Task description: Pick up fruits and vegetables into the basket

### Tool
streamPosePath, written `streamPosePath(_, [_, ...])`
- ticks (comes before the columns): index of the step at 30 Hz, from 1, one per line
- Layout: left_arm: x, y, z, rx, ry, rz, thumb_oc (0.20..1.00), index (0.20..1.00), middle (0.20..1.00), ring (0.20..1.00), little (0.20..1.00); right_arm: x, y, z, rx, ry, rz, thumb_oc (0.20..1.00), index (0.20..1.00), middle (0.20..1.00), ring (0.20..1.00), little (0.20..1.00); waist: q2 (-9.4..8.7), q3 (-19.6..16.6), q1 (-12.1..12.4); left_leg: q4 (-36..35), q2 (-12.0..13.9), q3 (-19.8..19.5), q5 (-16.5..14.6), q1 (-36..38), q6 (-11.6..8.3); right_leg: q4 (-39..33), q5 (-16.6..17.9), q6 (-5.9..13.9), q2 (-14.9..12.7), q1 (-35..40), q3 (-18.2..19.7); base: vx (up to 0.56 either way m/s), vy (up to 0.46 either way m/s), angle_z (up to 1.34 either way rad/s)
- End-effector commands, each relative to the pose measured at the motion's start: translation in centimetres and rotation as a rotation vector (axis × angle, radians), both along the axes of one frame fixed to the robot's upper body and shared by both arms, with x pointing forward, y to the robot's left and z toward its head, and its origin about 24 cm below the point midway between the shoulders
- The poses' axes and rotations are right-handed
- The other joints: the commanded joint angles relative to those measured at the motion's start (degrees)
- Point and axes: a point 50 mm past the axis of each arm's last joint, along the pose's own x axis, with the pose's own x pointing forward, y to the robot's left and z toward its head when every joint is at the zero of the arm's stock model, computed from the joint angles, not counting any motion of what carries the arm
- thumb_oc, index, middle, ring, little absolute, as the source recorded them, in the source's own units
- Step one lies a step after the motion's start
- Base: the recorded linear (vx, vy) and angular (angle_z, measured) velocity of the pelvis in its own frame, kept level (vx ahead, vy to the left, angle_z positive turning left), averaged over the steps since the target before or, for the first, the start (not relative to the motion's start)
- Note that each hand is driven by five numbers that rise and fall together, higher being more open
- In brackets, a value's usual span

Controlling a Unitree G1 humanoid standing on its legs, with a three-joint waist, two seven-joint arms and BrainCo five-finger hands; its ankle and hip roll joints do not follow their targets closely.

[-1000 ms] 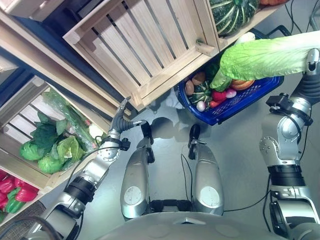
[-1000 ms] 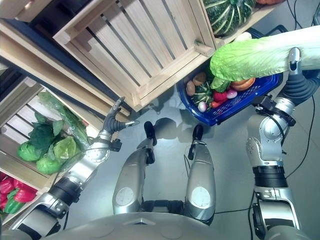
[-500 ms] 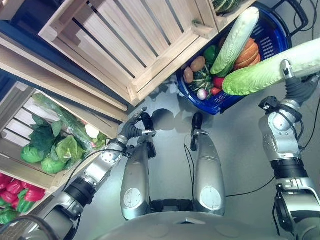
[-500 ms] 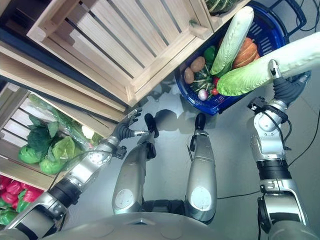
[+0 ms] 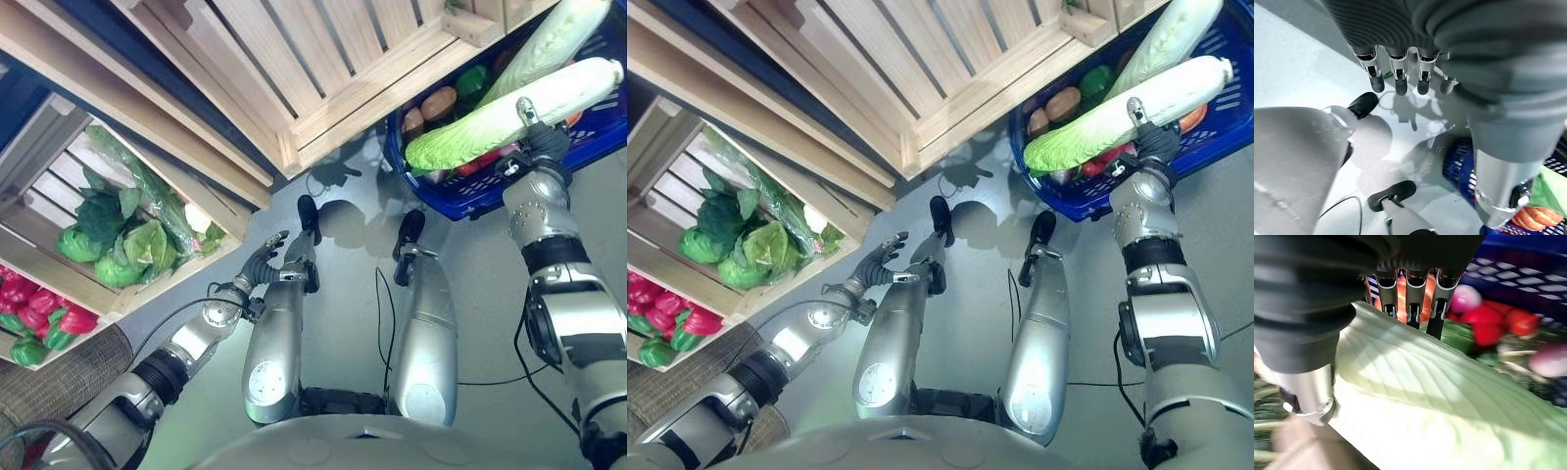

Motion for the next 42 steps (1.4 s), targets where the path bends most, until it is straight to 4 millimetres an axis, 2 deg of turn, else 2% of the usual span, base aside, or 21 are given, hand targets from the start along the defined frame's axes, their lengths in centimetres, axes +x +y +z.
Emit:
streamPosePath(1, [-1.2, -3.0, -0.2, -0.080, -0.006, -0.114, 1.000, 1.000, 1.000, 1.000, 1.000, -0.8, -3.0, 1.0, -0.027, 0.085, -0.069, 0.200, 0.200, 0.200, 0.200, 0.200, 7.91, -1.9, 0.8, 10.7, 0.5, -1.6, -10.4, -3.4, -0.86, -1.4, 1.4, 0.41, 2.0, -0.4, -2.9, 0.00, -0.033, 0.14])
streamPosePath(3, [-1.5, -3.3, -0.4, -0.087, 0.004, -0.127, 1.000, 1.000, 1.000, 1.000, 1.000, -1.1, -3.5, 0.1, -0.052, 0.178, -0.092, 0.200, 0.200, 0.200, 0.200, 0.200, 8.32, -1.9, 1.2, 11.3, 0.2, -2.3, -11.4, -3.2, -0.94, -0.6, 0.2, 0.61, 2.1, -0.2, -2.4, 0.03, -0.013, 0.13])
streamPosePath(4, [-1.5, -3.4, -0.4, -0.091, 0.003, -0.130, 1.000, 1.000, 1.000, 1.000, 1.000, -1.1, -3.5, -0.2, -0.055, 0.211, -0.097, 0.200, 0.200, 0.200, 0.200, 0.200, 8.53, -1.9, 1.5, 11.1, 0.2, -2.1, -10.4, -4.3, -0.51, -0.7, 1.2, 0.11, 2.0, -1.2, -3.0, 0.01, -0.003, 0.10])
streamPosePath(7, [-1.7, -3.6, -0.6, -0.084, -0.001, -0.138, 1.000, 1.000, 1.000, 1.000, 1.000, -1.5, -3.7, -1.4, -0.098, 0.342, -0.120, 0.200, 0.200, 0.200, 0.200, 0.200, 8.74, -1.9, 2.1, 11.4, -0.1, -2.5, -10.5, -5.4, -0.15, -0.1, 1.0, -0.14, 2.1, -2.2, -3.1, 0.01, -0.009, 0.02])
streamPosePath(8, [-2.1, -3.6, -1.0, -0.077, 0.013, -0.139, 1.000, 1.000, 1.000, 1.000, 1.000, -1.9, -3.9, -2.3, -0.117, 0.405, -0.143, 0.200, 0.200, 0.200, 0.200, 0.200, 8.66, -1.9, 2.2, 12.1, -0.4, -3.1, -12.0, -4.5, -0.44, 0.7, -0.6, 0.40, 2.2, -1.3, -2.3, 0.06, -0.015, 0.02])
streamPosePath(10, [-2.3, -3.6, -1.2, -0.071, 0.014, -0.141, 1.000, 1.000, 1.000, 1.000, 1.000, -2.6, -4.2, -3.4, -0.112, 0.475, -0.205, 0.200, 0.200, 0.200, 0.200, 0.200, 8.61, -1.9, 2.4, 12.5, -0.6, -3.5, -12.1, -5.1, -0.24, 1.1, -0.6, 0.28, 2.2, -1.8, -2.1, 0.03, -0.002, 0.01])
streamPosePath(11, [-2.4, -3.6, -1.4, -0.065, 0.016, -0.140, 1.000, 1.000, 1.000, 1.000, 1.000, -3.1, -4.5, -4.0, -0.104, 0.504, -0.264, 1.000, 1.000, 1.000, 1.000, 1.000, 8.53, -1.9, 2.4, 12.9, -0.7, -3.6, -12.3, -5.2, -0.14, 1.3, -0.7, 0.23, 2.3, -1.8, -2.0, 0.00, 0.000, 0.00])
streamPosePath(13, [-2.5, -3.7, -1.6, -0.050, 0.014, -0.134, 1.000, 1.000, 1.000, 1.000, 1.000, -3.7, -4.8, -4.5, -0.088, 0.505, -0.358, 1.000, 1.000, 1.000, 1.000, 1.000, 8.53, -1.9, 2.6, 12.8, -0.7, -3.9, -12.2, -5.2, 0.06, 1.0, -0.3, 0.33, 2.4, -1.5, -2.0, 0.00, 0.000, 0.00])
streamPosePath(15, [-2.6, -3.8, -1.7, -0.047, 0.012, -0.130, 1.000, 1.000, 1.000, 1.000, 1.000, -3.9, -4.9, -4.9, -0.078, 0.484, -0.382, 1.000, 1.000, 1.000, 1.000, 1.000, 8.42, -1.9, 2.6, 12.4, -0.8, -4.0, -12.3, -4.6, 0.17, 0.4, -0.3, 0.37, 2.6, -0.7, -2.0, -0.02, 0.028, 0.05])
streamPosePath(16, [-2.7, -3.8, -1.7, -0.052, 0.012, -0.125, 1.000, 1.000, 1.000, 1.000, 1.000, -4.0, -4.9, -4.9, -0.080, 0.463, -0.405, 1.000, 1.000, 1.000, 1.000, 1.000, 8.33, -1.9, 2.5, 12.1, -0.9, -4.0, -12.3, -4.0, 0.16, 0.1, -0.2, 0.42, 2.6, -0.1, -2.0, -0.08, 0.070, 0.04])
streamPosePath(17, [-2.5, -3.7, -1.5, -0.058, 0.008, -0.119, 1.000, 1.000, 1.000, 1.000, 1.000, -3.9, -4.8, -4.7, -0.081, 0.435, -0.422, 1.000, 1.000, 1.000, 1.000, 1.000, 8.32, -1.9, 2.5, 11.3, -0.7, -3.7, -10.8, -4.5, 0.51, -0.9, 1.4, -0.07, 2.7, -0.5, -2.8, -0.08, 0.084, 0.00])
streamPosePath(20, [-2.6, -3.6, -1.5, -0.074, 0.011, -0.108, 1.000, 1.000, 1.000, 1.000, 1.000, -4.1, -5.0, -4.7, -0.076, 0.370, -0.450, 1.000, 1.000, 1.000, 1.000, 1.000, 8.09, -1.9, 2.3, 10.7, -0.7, -3.7, -10.8, -2.9, 0.42, -1.8, 1.7, 0.20, 2.8, 1.2, -2.8, -0.03, 0.073, 0.01])
streamPosePath(22, [-2.8, -3.1, -1.6, -0.102, 0.031, -0.090, 1.000, 1.000, 1.000, 1.000, 1.000, -4.3, -4.8, -5.0, -0.085, 0.291, -0.440, 1.000, 1.000, 1.000, 1.000, 1.000, 7.22, -1.9, 1.8, 9.3, -0.6, -3.5, -10.7, -0.1, 0.20, -3.5, 2.1, 0.56, 3.1, 4.1, -2.9, -0.02, 0.104, 0.02])
streamPosePath(26, [-2.9, -2.1, -1.8, -0.110, 0.056, -0.060, 1.000, 1.000, 1.000, 1.000, 1.000, -5.2, -3.9, -7.0, -0.094, 0.195, -0.409, 1.000, 1.000, 1.000, 1.000, 1.000, 5.04, -1.9, 0.4, 6.4, -0.2, -3.3, -10.3, 5.5, -0.12, -7.7, 3.7, 1.33, 3.4, 9.7, -3.0, -0.01, 0.095, -0.04])
streamPosePath(30, [-3.4, -0.9, -2.5, -0.082, 0.085, -0.013, 1.000, 1.000, 1.000, 1.000, 1.000, -6.3, -1.7, -8.7, -0.125, 0.073, -0.336, 1.000, 1.000, 1.000, 1.000, 1.000, 2.15, -1.9, -1.6, 3.5, 0.6, -2.6, -10.0, 11.5, -0.39, -11.9, 5.4, 2.14, 4.0, 15.8, -2.5, 0.00, 0.063, -0.09])
streamPosePath(34, [-4.1, 0.1, -3.4, -0.056, 0.120, 0.010, 1.000, 1.000, 1.000, 1.000, 1.000, -7.5, 2.0, -9.5, -0.185, -0.037, -0.220, 1.000, 1.000, 1.000, 1.000, 1.000, -1.02, -1.9, -3.6, 1.1, 1.5, -2.2, -9.9, 17.7, -0.79, -16.4, 6.7, 2.60, 4.8, 23.0, -2.1, 0.01, 0.039, -0.10])
streamPosePath(36, [-4.7, 0.9, -4.0, -0.048, 0.151, 0.029, 1.000, 1.000, 1.000, 1.000, 1.000, -8.3, 3.8, -9.7, -0.269, -0.077, -0.104, 1.000, 1.000, 1.000, 1.000, 1.000, -2.58, -2.0, -4.5, -0.3, 2.0, -2.1, -9.8, 21.6, -1.09, -18.9, 7.3, 2.94, 5.2, 27.6, -2.1, 0.04, 0.049, -0.10])
streamPosePath(38, [-5.2, 1.3, -4.6, -0.044, 0.172, 0.046, 1.000, 1.000, 1.000, 1.000, 1.000, -9.0, 4.6, -10.2, -0.316, -0.066, -0.049, 1.000, 1.000, 1.000, 1.000, 1.000, -3.32, -3.5, -4.8, -1.5, 2.3, -1.9, -9.6, 23.4, -1.33, -20.6, 7.5, 3.21, 5.4, 29.7, -2.1, 0.08, 0.051, -0.14])
streamPosePath(42, [-6.7, 2.7, -6.0, -0.047, 0.238, 0.107, 1.000, 1.000, 1.000, 1.000, 1.000, -11.0, 7.1, -12.7, -0.399, 0.017, 0.235, 1.000, 1.000, 1.000, 1.000, 1.000, -5.29, -9.6, -5.6, -5.4, 2.9, -1.0, -8.8, 29.2, -1.82, -25.5, 8.3, 4.25, 5.9, 36.1, -2.0, 0.11, 0.065, -0.20])
